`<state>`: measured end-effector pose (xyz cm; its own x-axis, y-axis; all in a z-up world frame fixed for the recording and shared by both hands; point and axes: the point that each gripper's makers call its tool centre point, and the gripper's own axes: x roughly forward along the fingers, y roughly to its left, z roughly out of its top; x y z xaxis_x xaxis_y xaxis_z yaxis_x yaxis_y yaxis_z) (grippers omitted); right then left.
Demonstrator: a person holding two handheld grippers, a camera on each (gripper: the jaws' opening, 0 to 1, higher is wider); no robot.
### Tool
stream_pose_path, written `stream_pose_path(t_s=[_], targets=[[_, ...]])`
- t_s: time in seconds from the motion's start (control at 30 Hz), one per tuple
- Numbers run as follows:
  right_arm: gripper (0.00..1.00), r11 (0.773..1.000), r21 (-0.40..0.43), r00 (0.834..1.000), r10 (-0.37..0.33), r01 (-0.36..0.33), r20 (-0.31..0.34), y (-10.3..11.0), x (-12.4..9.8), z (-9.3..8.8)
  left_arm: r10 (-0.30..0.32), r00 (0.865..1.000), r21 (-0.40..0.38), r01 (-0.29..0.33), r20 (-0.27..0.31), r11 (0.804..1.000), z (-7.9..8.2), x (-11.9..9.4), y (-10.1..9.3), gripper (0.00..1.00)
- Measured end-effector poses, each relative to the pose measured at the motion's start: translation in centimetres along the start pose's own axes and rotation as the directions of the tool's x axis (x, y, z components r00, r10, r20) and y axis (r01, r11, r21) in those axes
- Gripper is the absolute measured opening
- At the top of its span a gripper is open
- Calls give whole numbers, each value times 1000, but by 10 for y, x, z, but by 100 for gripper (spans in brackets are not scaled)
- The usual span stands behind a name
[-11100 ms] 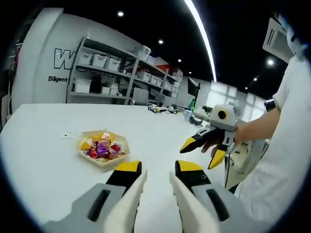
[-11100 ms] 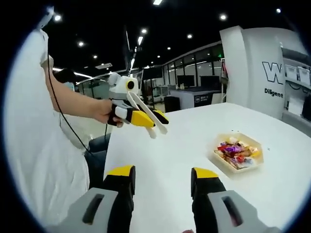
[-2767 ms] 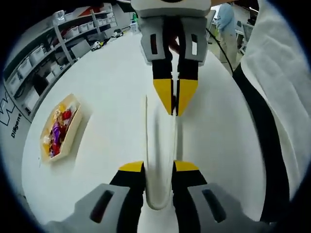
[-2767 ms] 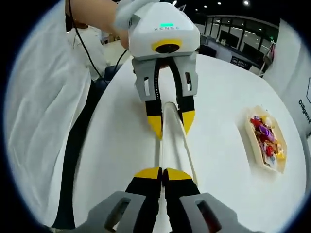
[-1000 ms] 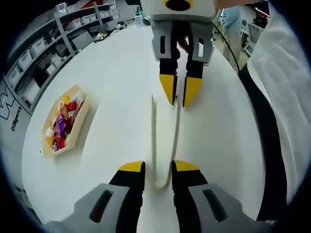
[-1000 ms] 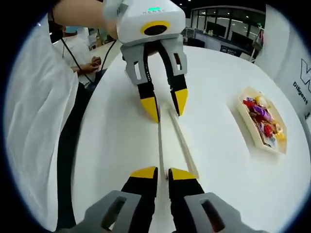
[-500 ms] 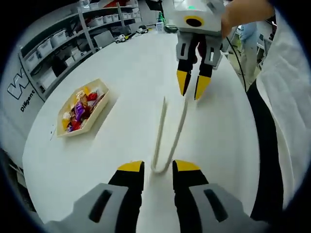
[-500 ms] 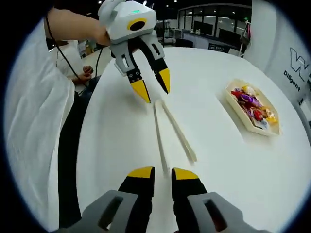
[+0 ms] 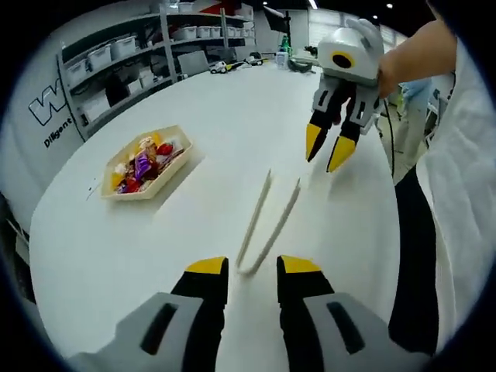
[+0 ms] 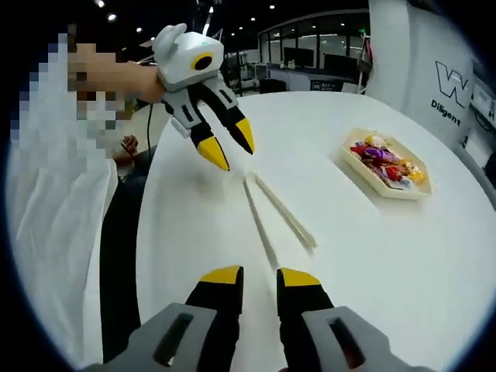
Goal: Place the target food into the container with the food tongs after gripping and lifting it, then release it inside without dropping or visibly crushing the food.
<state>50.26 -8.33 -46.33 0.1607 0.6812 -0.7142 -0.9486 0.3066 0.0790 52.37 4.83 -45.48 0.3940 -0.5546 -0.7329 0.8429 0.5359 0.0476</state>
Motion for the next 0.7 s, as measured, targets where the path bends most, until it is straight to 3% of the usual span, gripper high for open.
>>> stream_pose_path(t_s=[0.27, 0.53, 0.7], targets=[[22, 994, 102, 993, -40, 29, 108, 2, -7, 18, 30, 996, -129, -19, 84, 991, 13, -10, -2, 23], [27, 994, 98, 985, -66, 50, 158, 4, -11, 35, 63, 988, -207, -33, 140, 978, 20, -19, -1, 25], [35, 984, 165, 968, -109, 72, 225, -3, -16, 52, 96, 980, -252, -50, 173, 967, 24, -26, 1, 26]])
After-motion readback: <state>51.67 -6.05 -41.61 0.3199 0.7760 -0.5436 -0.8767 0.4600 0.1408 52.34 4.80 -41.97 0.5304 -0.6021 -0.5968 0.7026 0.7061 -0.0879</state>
